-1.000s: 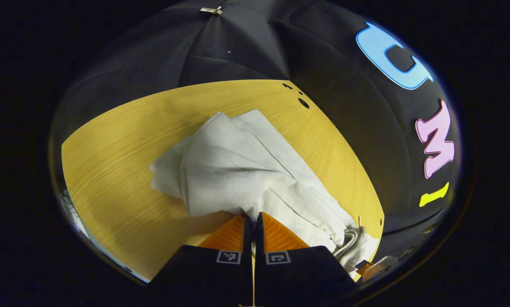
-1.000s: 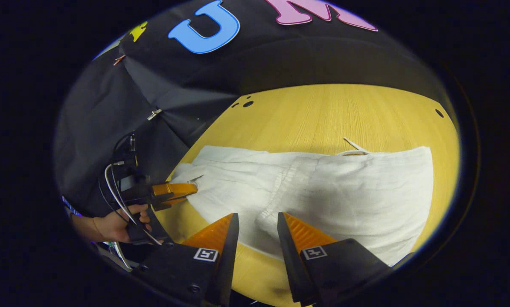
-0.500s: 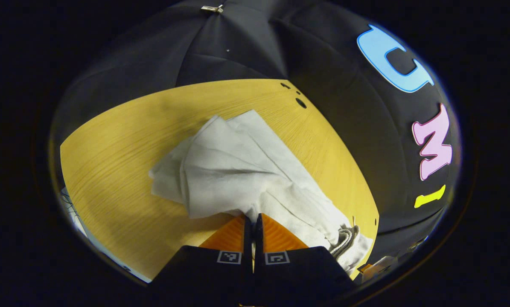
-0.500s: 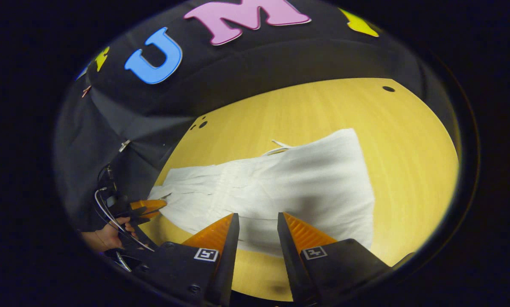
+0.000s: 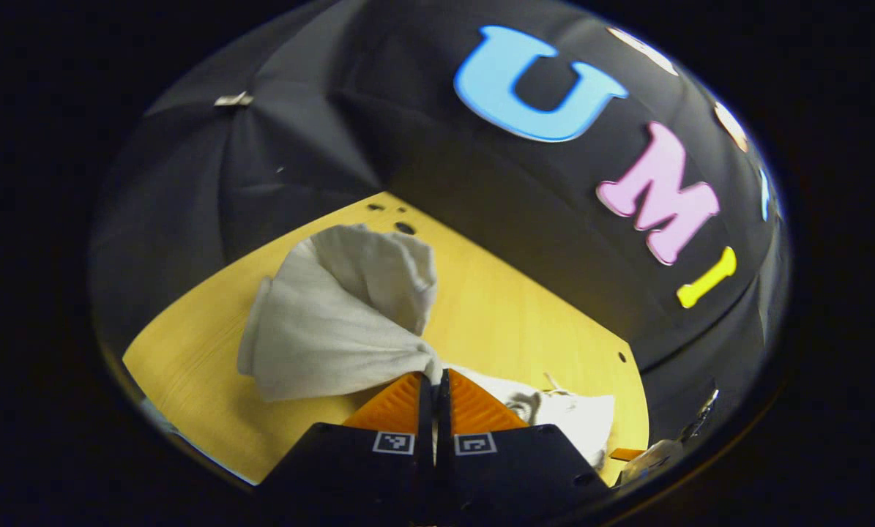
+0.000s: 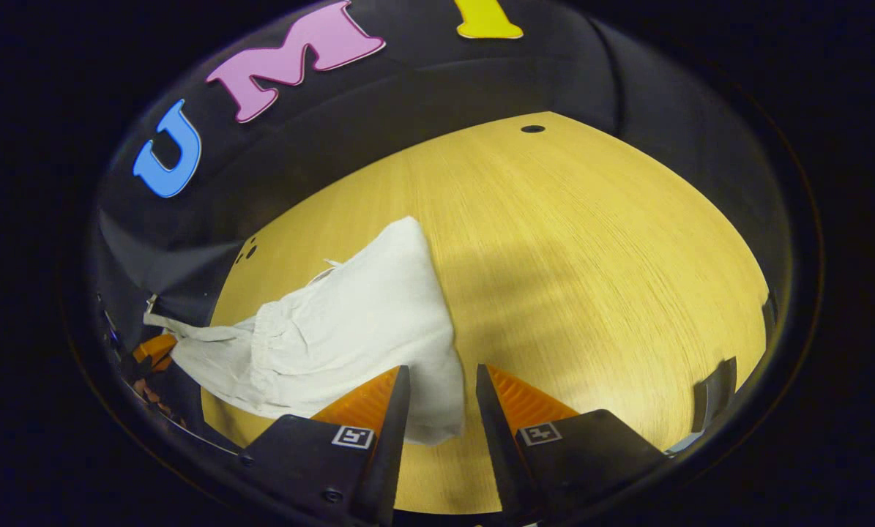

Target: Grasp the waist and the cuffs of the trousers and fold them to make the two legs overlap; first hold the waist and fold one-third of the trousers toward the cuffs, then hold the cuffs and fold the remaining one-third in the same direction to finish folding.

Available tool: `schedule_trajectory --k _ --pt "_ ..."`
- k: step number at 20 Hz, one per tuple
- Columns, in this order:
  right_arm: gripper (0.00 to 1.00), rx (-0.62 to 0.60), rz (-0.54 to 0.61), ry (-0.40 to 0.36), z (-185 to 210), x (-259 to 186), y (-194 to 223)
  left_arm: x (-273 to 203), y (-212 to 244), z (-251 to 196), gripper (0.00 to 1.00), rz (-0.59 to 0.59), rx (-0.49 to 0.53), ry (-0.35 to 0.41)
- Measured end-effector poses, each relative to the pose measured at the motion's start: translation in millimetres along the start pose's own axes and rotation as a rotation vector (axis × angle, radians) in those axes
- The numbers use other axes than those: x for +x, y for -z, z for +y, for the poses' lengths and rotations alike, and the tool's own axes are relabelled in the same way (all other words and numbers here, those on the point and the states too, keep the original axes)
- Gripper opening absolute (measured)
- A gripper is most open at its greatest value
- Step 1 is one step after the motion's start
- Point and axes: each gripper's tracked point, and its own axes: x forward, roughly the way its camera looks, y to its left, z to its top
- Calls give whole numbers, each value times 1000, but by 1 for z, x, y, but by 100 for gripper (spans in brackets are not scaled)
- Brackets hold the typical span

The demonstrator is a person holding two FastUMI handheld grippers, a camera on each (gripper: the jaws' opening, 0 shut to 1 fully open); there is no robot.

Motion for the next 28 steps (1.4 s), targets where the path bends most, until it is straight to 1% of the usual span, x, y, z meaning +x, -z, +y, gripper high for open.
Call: schedule_trajectory --k 1,4,6,9,12,18,20,24,26,27,28 --pt "57 6 5 1 -4 1 4 1 -2 -23 6 -4 35 39" --pt "57 13 21 -5 -10 6 15 6 5 -90 6 26 80 142" --pt "57 28 20 -17 -11 5 16 12 23 -122 5 57 111 189" --pt "58 24 17 -25 -20 -1 12 23 55 -162 6 105 158 239" --pt "58 32 5 -35 -32 -12 5 34 83 -188 6 151 189 261" --pt "58 100 -33 -47 -59 -30 -16 53 132 -215 6 215 238 259" --pt "58 116 -38 -51 -66 -32 -18 57 147 -222 5 232 265 257" --pt "58 133 -35 -43 -76 -36 -18 55 185 -236 7 293 327 278" --pt "58 150 -33 -39 -79 -36 -17 49 201 -246 10 313 357 320" --pt "58 159 -33 -38 -82 -37 -17 43 209 -251 13 322 361 351" --pt "58 166 -33 -38 -83 -37 -17 37 218 -258 30 335 363 386"
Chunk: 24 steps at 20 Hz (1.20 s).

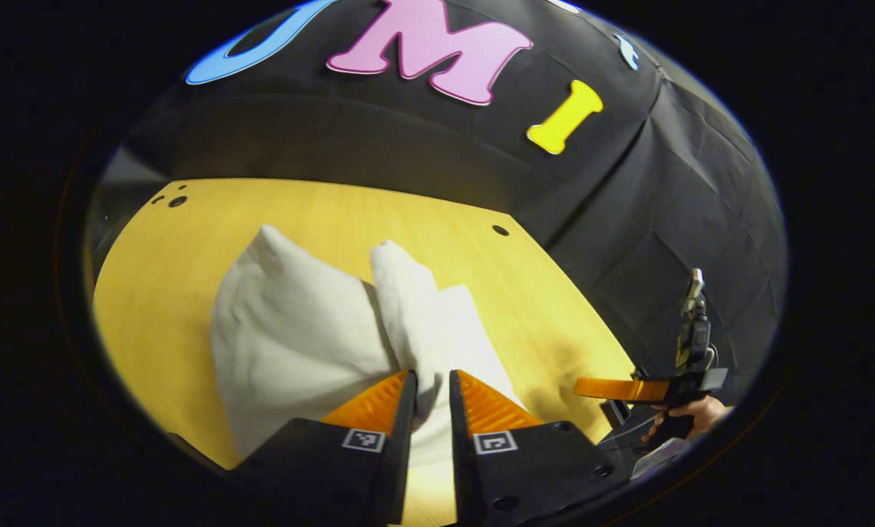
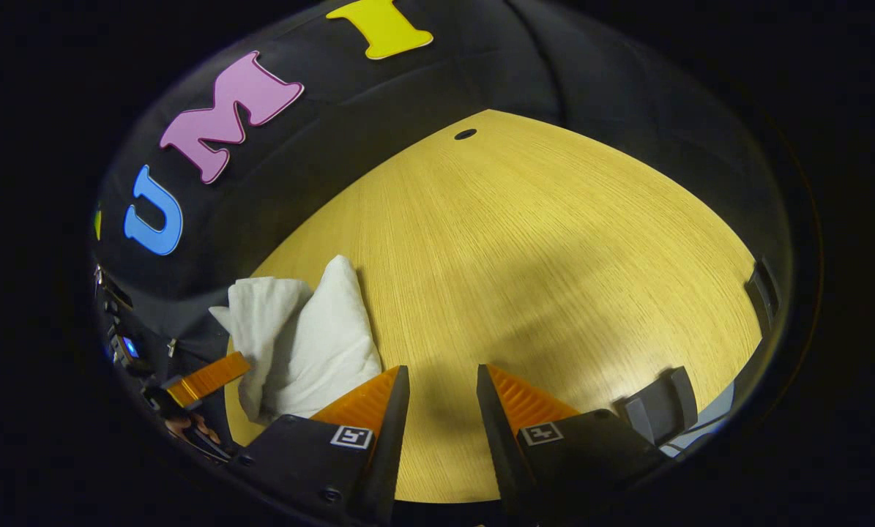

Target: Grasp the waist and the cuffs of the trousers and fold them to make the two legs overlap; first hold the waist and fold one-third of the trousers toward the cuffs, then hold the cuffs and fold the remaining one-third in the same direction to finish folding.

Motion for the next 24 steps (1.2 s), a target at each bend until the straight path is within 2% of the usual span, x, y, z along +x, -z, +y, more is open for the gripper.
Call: schedule_trajectory --k 2,4,6,7,9,13,20,23,24 --pt "58 8 -1 -1 1 0 -1 -2 16 -28 45 35 19 86" --pt "58 10 0 -10 4 1 -1 -10 28 -52 70 51 34 181" --pt "58 8 -9 -36 16 0 -3 -20 28 -61 75 38 13 230" --pt "58 0 -18 -52 24 -2 -5 -24 27 -60 82 30 -7 237" --pt "58 -15 -37 -84 40 -7 -10 -38 20 -50 85 7 -72 230" --pt "60 -23 -78 -170 82 -23 -18 -73 1 -6 85 -53 -185 135" --pt "60 -37 -105 -298 162 -58 -8 -152 -66 80 86 -294 -274 -3" --pt "61 -77 -110 -345 191 -71 -3 -182 -78 109 86 -361 -314 -55" --pt "53 -96 -111 -355 199 -73 -1 -189 -78 117 86 -375 -323 -72"
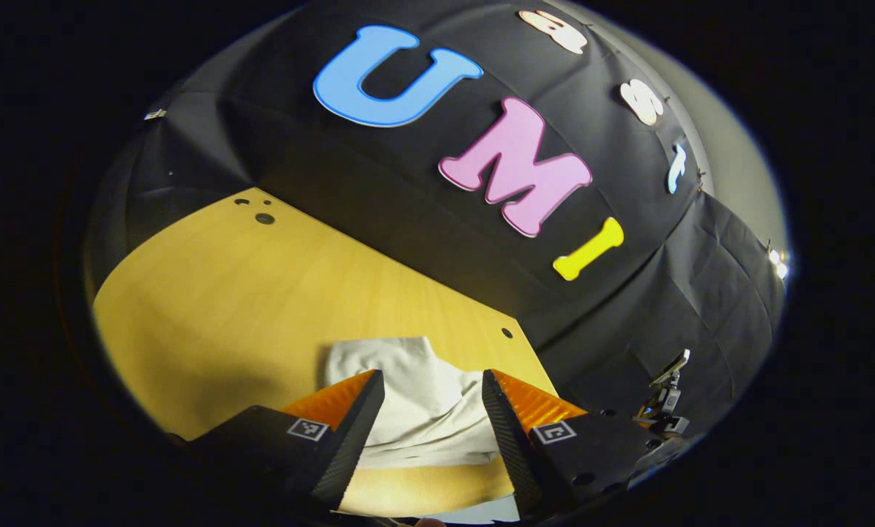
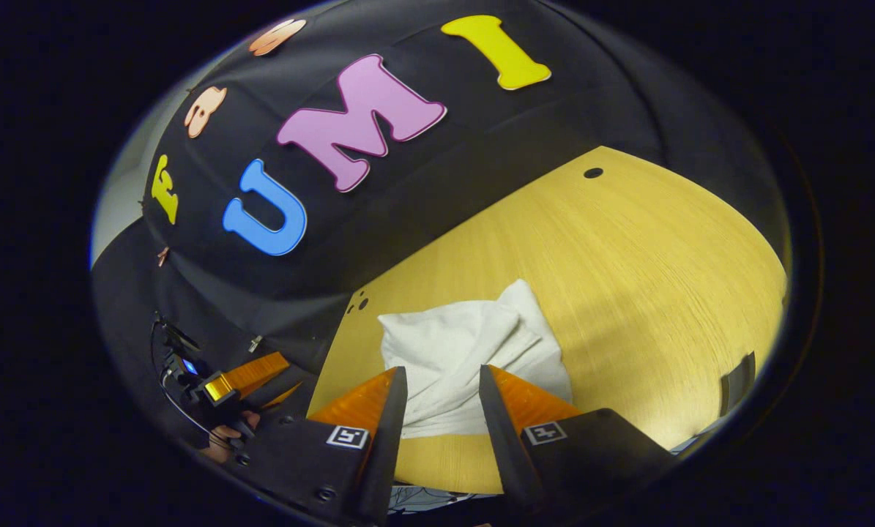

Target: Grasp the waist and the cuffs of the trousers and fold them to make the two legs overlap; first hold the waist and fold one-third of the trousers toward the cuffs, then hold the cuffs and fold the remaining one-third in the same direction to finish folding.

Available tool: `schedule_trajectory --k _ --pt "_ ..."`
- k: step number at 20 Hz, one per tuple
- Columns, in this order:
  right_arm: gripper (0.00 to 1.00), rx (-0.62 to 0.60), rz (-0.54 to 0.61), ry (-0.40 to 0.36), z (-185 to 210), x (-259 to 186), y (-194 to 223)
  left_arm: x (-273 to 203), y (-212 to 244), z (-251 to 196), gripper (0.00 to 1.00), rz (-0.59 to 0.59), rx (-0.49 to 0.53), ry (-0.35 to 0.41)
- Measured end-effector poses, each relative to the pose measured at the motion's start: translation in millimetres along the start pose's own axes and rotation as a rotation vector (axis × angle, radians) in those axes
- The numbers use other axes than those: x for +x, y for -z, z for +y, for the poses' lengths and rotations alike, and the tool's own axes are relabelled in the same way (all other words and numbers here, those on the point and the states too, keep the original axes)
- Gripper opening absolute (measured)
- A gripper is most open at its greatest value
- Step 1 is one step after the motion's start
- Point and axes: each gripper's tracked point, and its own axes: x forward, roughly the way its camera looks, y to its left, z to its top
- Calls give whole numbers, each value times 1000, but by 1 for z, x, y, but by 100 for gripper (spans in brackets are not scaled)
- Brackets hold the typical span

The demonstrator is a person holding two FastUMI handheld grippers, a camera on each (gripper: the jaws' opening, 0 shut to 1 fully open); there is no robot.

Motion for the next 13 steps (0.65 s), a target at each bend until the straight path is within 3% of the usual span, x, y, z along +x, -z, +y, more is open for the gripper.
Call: schedule_trajectory --k 2,3,8,13 --pt "55 -15 -1 -29 20 2 0 -7 -1 7 86 -16 -10 -24" --pt "67 -17 -3 -44 29 2 1 -12 -1 13 86 -17 -10 -43" --pt "90 -11 58 -47 41 12 24 -19 5 23 86 -13 -20 -112" --pt "97 -28 135 -43 41 32 34 -42 17 34 86 4 -12 -119"
